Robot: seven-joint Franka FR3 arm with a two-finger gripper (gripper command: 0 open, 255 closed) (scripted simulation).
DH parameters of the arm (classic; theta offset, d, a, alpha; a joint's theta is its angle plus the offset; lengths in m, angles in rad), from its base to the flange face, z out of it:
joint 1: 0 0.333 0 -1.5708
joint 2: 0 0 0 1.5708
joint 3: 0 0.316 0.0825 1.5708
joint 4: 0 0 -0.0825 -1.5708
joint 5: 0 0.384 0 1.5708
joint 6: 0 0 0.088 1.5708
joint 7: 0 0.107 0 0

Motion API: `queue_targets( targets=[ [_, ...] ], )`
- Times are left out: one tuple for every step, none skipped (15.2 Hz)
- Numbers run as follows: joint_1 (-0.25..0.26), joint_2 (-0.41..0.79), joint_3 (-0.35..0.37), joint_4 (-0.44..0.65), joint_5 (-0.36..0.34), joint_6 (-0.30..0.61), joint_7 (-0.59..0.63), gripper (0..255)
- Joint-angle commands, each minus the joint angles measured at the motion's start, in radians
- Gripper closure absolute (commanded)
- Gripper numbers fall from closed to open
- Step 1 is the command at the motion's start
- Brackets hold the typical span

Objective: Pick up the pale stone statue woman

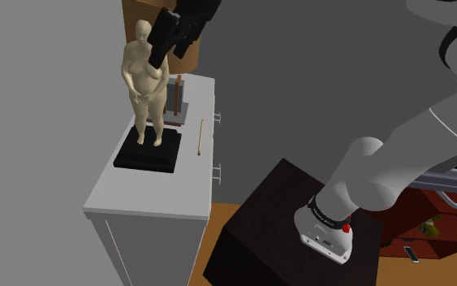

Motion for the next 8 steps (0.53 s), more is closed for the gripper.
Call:
queue_targets(
  targets=[
    [0.002,0.004,0.004,-0.023,-0.001,0.029,0.001,0],
    [0.002,0.002,0.005,-0.038,0.000,0.043,0.000,0],
    [0.003,0.000,0.005,-0.053,0.001,0.056,-0.001,0],
    [0.004,-0.001,0.006,-0.068,0.002,0.070,-0.001,0],
    [0.004,-0.002,0.006,-0.082,0.003,0.083,-0.002,0],
    [0.004,-0.003,0.006,-0.091,0.003,0.091,-0.002,0],
    [0.004,-0.003,0.007,-0.091,0.003,0.091,-0.002,0],
    [0.004,-0.002,0.007,-0.091,0.003,0.091,-0.002,0]
  ],
)
